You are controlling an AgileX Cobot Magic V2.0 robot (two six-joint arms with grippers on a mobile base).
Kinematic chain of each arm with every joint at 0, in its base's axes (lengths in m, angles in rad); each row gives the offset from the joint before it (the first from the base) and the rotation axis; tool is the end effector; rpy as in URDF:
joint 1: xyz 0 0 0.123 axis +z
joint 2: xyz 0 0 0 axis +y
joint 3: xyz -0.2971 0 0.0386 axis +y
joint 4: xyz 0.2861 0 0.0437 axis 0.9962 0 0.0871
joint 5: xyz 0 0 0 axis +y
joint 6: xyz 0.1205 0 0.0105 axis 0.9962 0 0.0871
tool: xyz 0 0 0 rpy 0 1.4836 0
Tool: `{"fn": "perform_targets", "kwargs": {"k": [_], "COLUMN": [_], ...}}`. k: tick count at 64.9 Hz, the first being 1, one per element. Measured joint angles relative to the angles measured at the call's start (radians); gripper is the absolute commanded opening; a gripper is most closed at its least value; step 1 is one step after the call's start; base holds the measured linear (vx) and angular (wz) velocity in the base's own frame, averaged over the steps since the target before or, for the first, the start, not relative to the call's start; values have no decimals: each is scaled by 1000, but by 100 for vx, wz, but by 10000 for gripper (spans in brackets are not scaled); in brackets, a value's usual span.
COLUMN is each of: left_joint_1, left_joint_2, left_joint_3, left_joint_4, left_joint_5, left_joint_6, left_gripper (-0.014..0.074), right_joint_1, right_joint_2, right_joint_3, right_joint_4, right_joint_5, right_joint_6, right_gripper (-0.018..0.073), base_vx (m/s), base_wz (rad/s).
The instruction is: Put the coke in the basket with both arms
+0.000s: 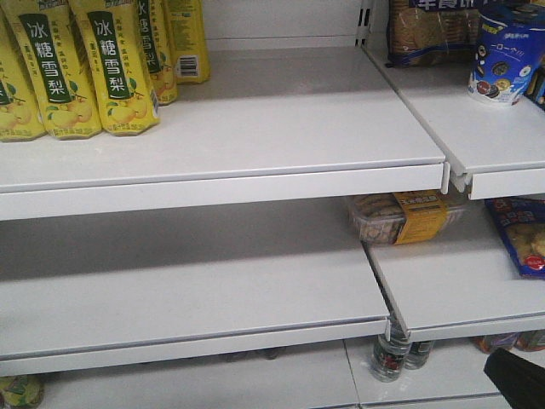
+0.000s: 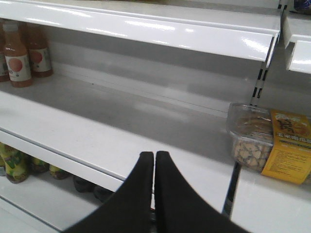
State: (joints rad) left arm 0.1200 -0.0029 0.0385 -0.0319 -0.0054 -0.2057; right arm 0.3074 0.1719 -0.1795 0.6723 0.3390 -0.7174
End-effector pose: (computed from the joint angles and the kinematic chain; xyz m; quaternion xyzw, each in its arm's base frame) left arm 0.1102 0.0133 0.2011 -0.1222 0.6757 -0.0427 0.7257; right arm 0.1031 0.0590 0.2372 -0.2099 0.7354 0.1538 0.6257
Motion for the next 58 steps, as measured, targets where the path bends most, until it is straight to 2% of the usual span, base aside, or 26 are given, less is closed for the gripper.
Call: {"fn": "perform_targets", "kwargs": {"k": [9,14,31,42,47,58], "left_joint_1": [0,0,0,0,0,0], "left_joint_2": [0,0,0,0,0,0], "left_joint_3": [0,0,0,0,0,0], "left_joint_4": [0,0,0,0,0,0], "left_joint_5": [0,0,0,0,0,0], "left_joint_6": [0,0,0,0,0,0], "left_gripper": [-5,-5,-5,-5,-5,-5], "right_joint_1": [0,0,0,-27,-84,-170], "right_joint_2": [24,26,26,26,26,-26], "right_joint_3": [0,0,0,6,34,159], "right_joint_4": [-113,-142,-66,-99,-115,-205], "right_joint_5": [1,2,3,0,-35,-150], "right_joint_6": [0,0,0,3,49,293], "right_gripper": [-5,-5,-5,-5,-5,-5], "base_vx": [0,0,0,0,0,0], "base_wz": [0,0,0,0,0,0]}}
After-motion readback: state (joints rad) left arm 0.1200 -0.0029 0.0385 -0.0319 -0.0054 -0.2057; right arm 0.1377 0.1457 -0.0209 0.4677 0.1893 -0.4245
